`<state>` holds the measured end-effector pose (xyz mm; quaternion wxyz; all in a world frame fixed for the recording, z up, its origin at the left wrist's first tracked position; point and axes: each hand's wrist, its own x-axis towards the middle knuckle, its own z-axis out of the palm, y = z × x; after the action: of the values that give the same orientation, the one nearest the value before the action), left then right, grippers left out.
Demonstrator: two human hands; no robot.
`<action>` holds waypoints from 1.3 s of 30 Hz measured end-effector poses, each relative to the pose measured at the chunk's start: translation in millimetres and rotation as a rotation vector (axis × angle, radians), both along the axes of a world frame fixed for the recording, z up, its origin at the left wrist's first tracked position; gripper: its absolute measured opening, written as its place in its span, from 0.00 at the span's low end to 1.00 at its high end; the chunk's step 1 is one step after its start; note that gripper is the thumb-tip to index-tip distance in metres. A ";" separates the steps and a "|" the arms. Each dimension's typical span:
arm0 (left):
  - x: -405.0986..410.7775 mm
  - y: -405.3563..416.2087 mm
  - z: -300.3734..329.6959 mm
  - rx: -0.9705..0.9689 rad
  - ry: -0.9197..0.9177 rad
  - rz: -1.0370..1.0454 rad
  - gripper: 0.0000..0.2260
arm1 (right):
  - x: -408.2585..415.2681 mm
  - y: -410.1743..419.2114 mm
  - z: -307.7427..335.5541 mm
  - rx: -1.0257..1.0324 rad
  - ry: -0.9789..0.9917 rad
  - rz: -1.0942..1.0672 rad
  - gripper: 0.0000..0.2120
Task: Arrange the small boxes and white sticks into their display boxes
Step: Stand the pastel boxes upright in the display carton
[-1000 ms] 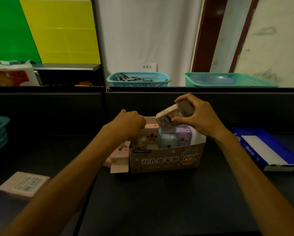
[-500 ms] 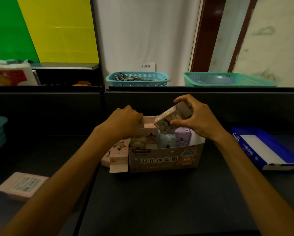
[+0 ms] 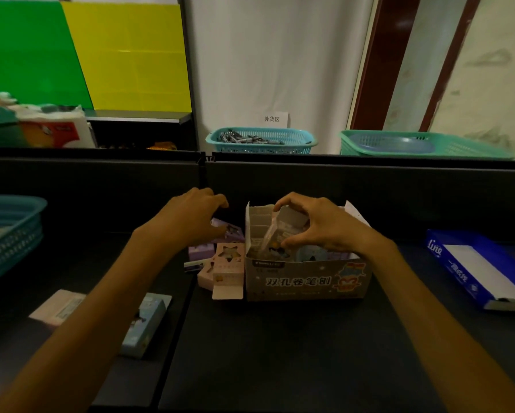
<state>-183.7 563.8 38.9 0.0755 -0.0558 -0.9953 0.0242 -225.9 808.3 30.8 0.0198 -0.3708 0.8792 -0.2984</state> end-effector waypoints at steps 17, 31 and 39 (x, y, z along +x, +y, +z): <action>5.4 -22.7 -23.5 0.052 -0.004 0.023 0.30 | 10.3 -49.1 -17.4 0.309 0.115 -0.019 0.20; 12.6 -59.3 -37.2 0.099 -0.026 0.020 0.28 | 26.9 -64.4 7.2 0.063 0.308 -0.096 0.18; 22.2 -100.7 -53.2 0.130 -0.066 0.005 0.27 | 60.5 -132.3 -23.0 0.080 0.259 -0.108 0.19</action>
<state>-161.5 463.1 -14.3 0.0461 -0.0489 -0.9969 -0.0421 -165.4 676.0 7.8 -0.0950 -0.3571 0.9044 -0.2134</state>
